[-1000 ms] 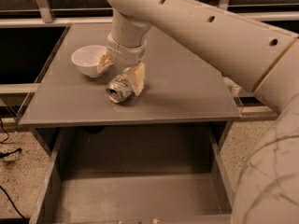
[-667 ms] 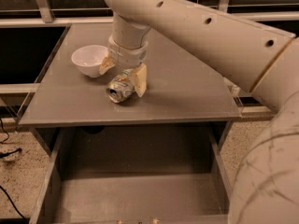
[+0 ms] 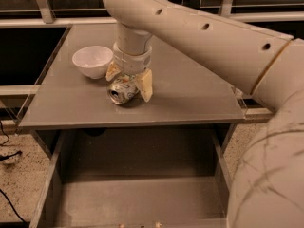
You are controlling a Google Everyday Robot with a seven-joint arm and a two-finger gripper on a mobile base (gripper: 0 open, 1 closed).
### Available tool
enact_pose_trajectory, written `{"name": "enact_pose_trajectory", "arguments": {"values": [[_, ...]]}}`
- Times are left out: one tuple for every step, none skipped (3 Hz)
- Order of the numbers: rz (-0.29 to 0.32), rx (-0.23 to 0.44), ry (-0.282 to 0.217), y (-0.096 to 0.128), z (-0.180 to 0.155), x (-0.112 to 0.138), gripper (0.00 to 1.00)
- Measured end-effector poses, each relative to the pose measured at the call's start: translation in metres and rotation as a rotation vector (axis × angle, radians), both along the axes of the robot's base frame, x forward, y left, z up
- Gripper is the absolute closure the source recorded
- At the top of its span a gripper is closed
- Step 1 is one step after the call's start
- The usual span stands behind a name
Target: Place 7up can into top drawer
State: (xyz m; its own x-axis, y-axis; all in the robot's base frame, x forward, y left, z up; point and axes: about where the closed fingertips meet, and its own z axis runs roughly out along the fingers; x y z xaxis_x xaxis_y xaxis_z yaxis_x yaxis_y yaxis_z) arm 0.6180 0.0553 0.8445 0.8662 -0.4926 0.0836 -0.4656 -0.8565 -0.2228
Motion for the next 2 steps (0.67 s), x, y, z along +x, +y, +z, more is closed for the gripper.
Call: {"name": "enact_pose_trajectory", "arguments": {"values": [[0.000, 0.000, 0.000, 0.0000, 0.0000, 0.0000, 0.48], [0.000, 0.000, 0.000, 0.0000, 0.0000, 0.0000, 0.72]]}}
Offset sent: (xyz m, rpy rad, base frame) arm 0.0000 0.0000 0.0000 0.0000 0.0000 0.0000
